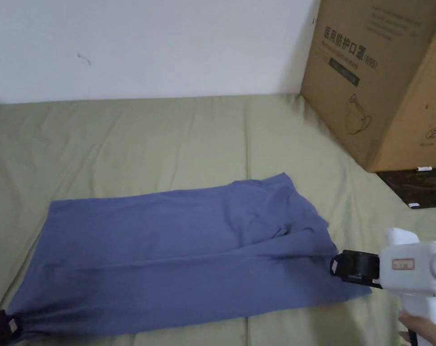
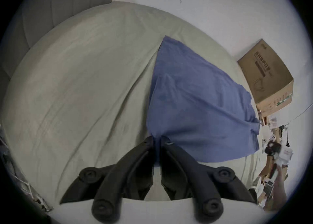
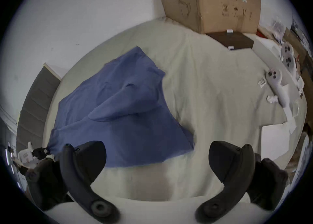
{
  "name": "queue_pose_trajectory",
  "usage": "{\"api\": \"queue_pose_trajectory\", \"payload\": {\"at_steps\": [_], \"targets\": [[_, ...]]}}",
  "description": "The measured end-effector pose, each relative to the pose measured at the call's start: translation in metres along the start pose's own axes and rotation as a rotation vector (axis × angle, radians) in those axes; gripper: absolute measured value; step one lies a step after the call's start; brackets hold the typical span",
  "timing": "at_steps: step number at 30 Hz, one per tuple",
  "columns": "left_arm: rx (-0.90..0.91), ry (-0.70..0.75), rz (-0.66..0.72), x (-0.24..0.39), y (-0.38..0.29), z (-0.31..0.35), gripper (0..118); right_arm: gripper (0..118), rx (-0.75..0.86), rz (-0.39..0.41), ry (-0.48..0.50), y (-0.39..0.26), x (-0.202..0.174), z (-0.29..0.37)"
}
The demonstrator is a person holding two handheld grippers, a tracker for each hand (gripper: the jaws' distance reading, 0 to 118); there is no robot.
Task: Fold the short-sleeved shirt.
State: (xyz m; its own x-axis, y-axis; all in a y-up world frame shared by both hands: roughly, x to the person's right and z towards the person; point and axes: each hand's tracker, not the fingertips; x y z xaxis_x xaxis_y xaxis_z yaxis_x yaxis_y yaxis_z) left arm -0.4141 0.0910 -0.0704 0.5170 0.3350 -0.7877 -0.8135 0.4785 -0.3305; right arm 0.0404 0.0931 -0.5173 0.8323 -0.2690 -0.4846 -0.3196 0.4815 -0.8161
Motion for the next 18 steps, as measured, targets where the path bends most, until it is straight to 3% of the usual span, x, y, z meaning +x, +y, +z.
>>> {"api": "queue_pose_trajectory", "payload": {"at_steps": [3, 5, 6, 7, 9, 11, 12, 13, 14, 18], "targets": [[0.021, -0.01, -0.011, 0.007, 0.005, 0.013, 6, 118, -0.036, -0.001, -0.042, 0.015, 0.022, -0.035], [0.02, -0.027, -0.006, 0.007, 0.009, 0.019, 6, 116, -0.142, 0.005, -0.047, 0.019, 0.027, -0.053], [0.022, -0.028, -0.007, 0.007, 0.01, 0.021, 6, 108, -0.187, 0.017, -0.063, 0.021, 0.031, -0.057], [0.023, -0.029, -0.01, 0.008, 0.012, 0.022, 6, 90, -0.195, 0.032, -0.083, 0.019, 0.03, -0.058], [0.014, -0.025, -0.022, 0.011, 0.012, 0.024, 6, 39, -0.176, 0.097, -0.142, 0.016, 0.024, -0.053], [0.008, -0.02, -0.04, 0.011, 0.012, 0.024, 6, 6, -0.165, 0.131, -0.046, 0.016, 0.019, -0.039], [0.007, -0.019, -0.044, 0.012, 0.011, 0.025, 6, 6, -0.18, 0.114, 0.025, 0.016, 0.018, -0.036], [0.007, -0.019, -0.044, 0.012, 0.011, 0.026, 6, 6, -0.164, 0.156, -0.062, 0.014, 0.012, -0.03], [0.006, -0.027, -0.038, 0.01, 0.011, 0.029, 6, 6, -0.158, 0.191, -0.082, 0.016, 0.014, -0.025], [0.002, -0.057, -0.017, 0.001, 0.007, 0.041, 6, 6, -0.136, 0.149, -0.032, 0.013, 0.026, 0.007]]}}
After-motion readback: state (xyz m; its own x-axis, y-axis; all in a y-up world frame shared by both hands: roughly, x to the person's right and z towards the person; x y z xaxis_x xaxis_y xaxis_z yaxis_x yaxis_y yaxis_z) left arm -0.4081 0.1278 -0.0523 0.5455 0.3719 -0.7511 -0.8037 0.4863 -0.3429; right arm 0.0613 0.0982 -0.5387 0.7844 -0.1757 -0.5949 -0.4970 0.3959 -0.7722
